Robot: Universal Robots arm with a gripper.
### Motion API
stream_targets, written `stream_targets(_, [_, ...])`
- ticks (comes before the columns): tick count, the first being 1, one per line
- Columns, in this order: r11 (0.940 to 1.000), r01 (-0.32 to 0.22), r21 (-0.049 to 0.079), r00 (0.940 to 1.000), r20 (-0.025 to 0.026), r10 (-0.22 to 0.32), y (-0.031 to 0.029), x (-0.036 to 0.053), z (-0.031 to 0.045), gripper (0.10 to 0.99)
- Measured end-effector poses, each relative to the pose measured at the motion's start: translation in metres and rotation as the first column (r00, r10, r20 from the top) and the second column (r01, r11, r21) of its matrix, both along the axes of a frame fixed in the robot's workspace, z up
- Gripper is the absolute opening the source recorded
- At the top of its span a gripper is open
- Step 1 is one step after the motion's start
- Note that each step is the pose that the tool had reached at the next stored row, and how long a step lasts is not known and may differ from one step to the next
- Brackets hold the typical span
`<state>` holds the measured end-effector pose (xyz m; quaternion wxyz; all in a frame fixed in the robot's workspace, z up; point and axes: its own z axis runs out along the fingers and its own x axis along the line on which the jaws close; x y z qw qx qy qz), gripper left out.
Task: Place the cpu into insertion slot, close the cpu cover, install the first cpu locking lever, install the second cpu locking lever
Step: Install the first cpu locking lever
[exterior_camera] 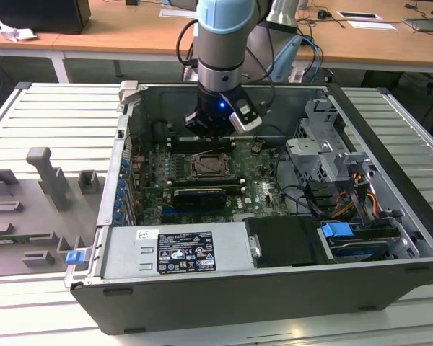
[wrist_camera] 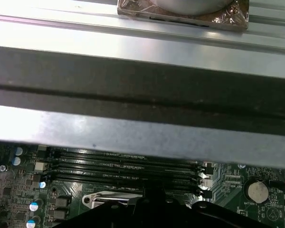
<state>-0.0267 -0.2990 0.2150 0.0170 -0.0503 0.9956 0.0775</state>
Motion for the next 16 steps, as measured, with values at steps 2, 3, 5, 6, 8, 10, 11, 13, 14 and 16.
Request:
stream_targets(2, [1.0000, 0.002, 0.000, 1.0000, 0.0001, -0.002, 0.0000, 0.0006, -0.0006, 0.106])
stream_targets(3, [1.0000, 0.003, 0.000, 1.0000, 0.0001, -0.003, 0.0000, 0.0009, -0.0008, 0.106])
stream_targets(5, [1.0000, 0.006, 0.000, 1.0000, 0.0002, -0.006, 0.0001, 0.0014, -0.0017, 0.106])
stream_targets(6, [1.0000, 0.007, 0.000, 1.0000, 0.0001, -0.007, 0.0000, 0.0018, -0.0021, 0.106])
stream_targets(8, [1.0000, 0.008, 0.000, 1.0000, 0.0001, -0.008, 0.0000, 0.0027, -0.0029, 0.106])
stream_targets(10, [1.0000, 0.010, 0.000, 1.0000, 0.0001, -0.010, 0.0000, 0.0037, -0.0039, 0.106])
stream_targets(11, [0.9999, 0.011, 0.000, 0.9999, 0.0001, -0.011, 0.0000, 0.0041, -0.0045, 0.106])
stream_targets(13, [0.9999, 0.013, 0.000, 0.9999, 0.0001, -0.013, 0.0000, 0.0048, -0.0057, 0.106])
stream_targets(14, [0.9999, 0.014, 0.000, 0.9999, 0.0001, -0.014, -0.0001, 0.0051, -0.0068, 0.106])
stream_targets(16, [0.9999, 0.015, 0.000, 0.9999, 0.0001, -0.015, -0.0002, 0.0055, -0.0087, 0.106])
